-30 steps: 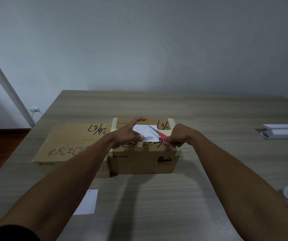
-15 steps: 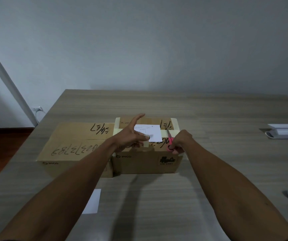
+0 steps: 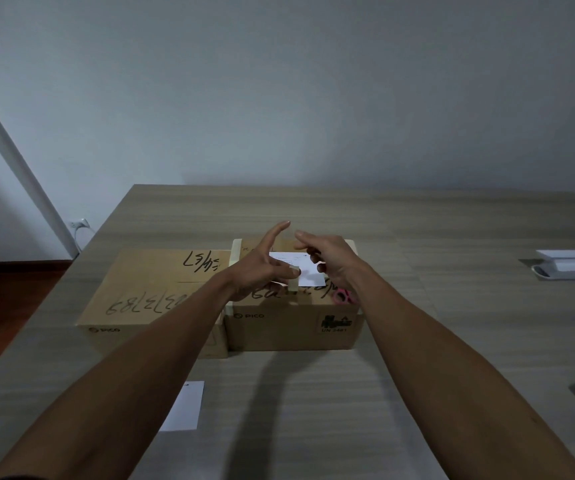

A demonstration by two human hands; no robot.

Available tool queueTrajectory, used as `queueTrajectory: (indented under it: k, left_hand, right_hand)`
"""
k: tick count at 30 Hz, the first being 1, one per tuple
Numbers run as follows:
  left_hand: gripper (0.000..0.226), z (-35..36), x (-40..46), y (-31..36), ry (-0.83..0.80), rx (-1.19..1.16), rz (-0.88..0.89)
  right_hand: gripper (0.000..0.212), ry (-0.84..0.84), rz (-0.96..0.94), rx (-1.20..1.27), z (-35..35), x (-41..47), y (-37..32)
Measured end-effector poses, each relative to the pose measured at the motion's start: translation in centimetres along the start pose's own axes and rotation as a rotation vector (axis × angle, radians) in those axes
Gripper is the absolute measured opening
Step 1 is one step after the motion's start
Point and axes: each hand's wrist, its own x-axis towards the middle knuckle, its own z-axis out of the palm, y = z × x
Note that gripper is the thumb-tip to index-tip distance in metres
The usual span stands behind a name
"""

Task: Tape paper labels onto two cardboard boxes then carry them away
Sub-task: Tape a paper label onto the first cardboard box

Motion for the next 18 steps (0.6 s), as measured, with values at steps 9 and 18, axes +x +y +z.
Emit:
queueTrajectory:
  k: [9,18]
  left_hand:
    - [0.102,0.0,0.0,-0.8,0.023,0.019,-0.013]
    - [0.073,-1.9,-0.5,-2.9,0.535,0.379,-0.06]
  right_hand:
    - [0.015,0.084,-0.049,0.023,1.3,0.6,0.3]
    - [0.016,-0.007,-0.079,-0.141,0.0,0.9,-1.4]
